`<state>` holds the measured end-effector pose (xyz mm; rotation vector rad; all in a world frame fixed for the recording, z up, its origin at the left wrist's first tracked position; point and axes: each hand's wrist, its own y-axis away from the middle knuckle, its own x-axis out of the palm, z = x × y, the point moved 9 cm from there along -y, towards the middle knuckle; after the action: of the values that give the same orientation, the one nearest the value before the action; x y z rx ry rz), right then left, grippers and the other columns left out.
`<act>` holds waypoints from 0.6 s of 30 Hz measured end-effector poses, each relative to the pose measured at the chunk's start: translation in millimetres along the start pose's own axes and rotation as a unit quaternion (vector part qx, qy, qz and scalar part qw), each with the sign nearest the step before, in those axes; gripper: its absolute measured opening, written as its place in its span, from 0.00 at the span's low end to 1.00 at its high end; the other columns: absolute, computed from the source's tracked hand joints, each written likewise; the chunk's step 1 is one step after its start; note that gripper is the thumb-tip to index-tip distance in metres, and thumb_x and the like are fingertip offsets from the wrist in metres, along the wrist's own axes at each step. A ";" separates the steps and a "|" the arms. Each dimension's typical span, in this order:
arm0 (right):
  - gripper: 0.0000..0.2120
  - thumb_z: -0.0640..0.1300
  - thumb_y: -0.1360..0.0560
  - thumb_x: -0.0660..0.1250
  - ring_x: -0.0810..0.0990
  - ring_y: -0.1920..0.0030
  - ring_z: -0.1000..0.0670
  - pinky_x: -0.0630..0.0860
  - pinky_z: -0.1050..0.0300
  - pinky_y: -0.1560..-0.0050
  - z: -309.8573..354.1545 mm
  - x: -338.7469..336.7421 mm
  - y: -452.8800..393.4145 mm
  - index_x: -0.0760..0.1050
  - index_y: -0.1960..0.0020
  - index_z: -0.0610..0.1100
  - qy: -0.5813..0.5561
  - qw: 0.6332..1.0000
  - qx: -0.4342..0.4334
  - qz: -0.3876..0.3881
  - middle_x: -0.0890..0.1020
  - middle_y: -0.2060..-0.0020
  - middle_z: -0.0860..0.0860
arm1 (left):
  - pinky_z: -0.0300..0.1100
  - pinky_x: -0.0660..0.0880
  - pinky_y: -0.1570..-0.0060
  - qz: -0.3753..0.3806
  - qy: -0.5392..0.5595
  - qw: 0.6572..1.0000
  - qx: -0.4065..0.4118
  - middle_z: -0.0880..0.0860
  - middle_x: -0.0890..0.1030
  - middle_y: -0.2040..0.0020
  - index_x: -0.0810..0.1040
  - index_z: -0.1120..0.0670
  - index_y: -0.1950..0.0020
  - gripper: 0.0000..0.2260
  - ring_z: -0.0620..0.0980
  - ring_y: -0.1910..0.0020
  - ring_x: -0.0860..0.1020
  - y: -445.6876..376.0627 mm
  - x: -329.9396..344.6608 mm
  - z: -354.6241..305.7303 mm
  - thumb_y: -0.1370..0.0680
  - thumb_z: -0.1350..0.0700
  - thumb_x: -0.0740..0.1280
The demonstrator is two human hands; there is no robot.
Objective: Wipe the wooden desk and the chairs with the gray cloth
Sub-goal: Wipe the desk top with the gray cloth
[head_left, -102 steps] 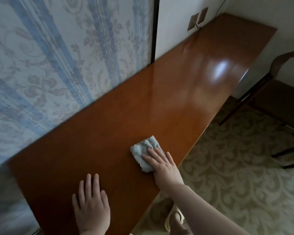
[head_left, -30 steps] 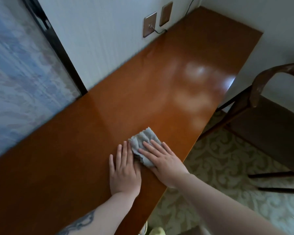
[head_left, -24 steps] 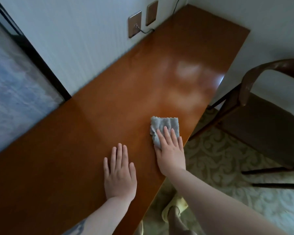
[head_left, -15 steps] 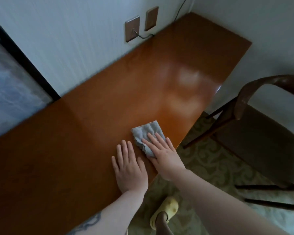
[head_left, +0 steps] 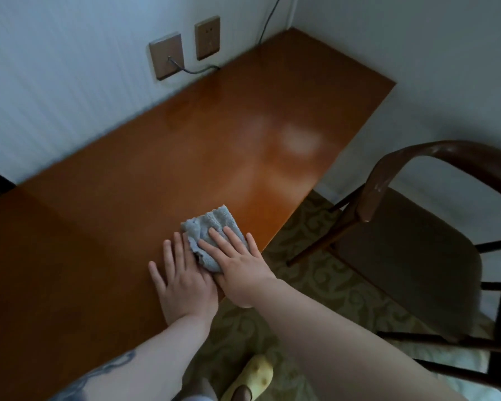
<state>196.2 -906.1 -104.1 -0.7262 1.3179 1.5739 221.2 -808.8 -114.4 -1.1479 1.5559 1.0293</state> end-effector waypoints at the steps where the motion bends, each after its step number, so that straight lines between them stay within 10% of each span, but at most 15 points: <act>1: 0.28 0.55 0.17 0.49 0.33 0.24 0.51 0.32 0.41 0.27 -0.4 0.8 -0.9 0.39 0.23 0.61 -0.006 1.000 -0.006 -0.002 0.39 0.22 0.57 | 0.57 0.42 0.26 -0.005 -0.004 1.000 -0.003 0.50 0.48 0.21 0.48 0.52 0.21 0.27 0.50 0.23 0.42 -0.2 -0.5 1.5 0.18 0.46 0.47; 13: 0.37 0.41 0.23 0.65 0.41 0.23 0.48 0.43 0.42 0.24 -16.8 -25.5 -7.9 0.49 0.22 0.58 0.021 0.994 -0.066 0.081 0.45 0.22 0.54 | 0.54 0.40 0.25 0.072 -0.067 0.995 0.002 0.44 0.36 0.25 0.37 0.48 0.24 0.25 0.45 0.25 0.35 -1.6 0.3 -13.5 0.19 0.45 0.41; 18: 0.37 0.40 0.24 0.67 0.43 0.22 0.47 0.55 0.40 0.25 -80.2 -46.4 0.6 0.52 0.22 0.55 -0.012 0.995 0.033 0.089 0.48 0.21 0.52 | 0.52 0.40 0.25 0.105 -0.034 0.990 0.085 0.44 0.38 0.23 0.40 0.47 0.22 0.26 0.46 0.24 0.37 -24.7 2.8 -93.6 0.18 0.45 0.46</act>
<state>204.4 -996.0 -83.3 -0.5609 1.4425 1.6659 227.2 -904.0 -97.9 -0.8376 1.6999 1.0398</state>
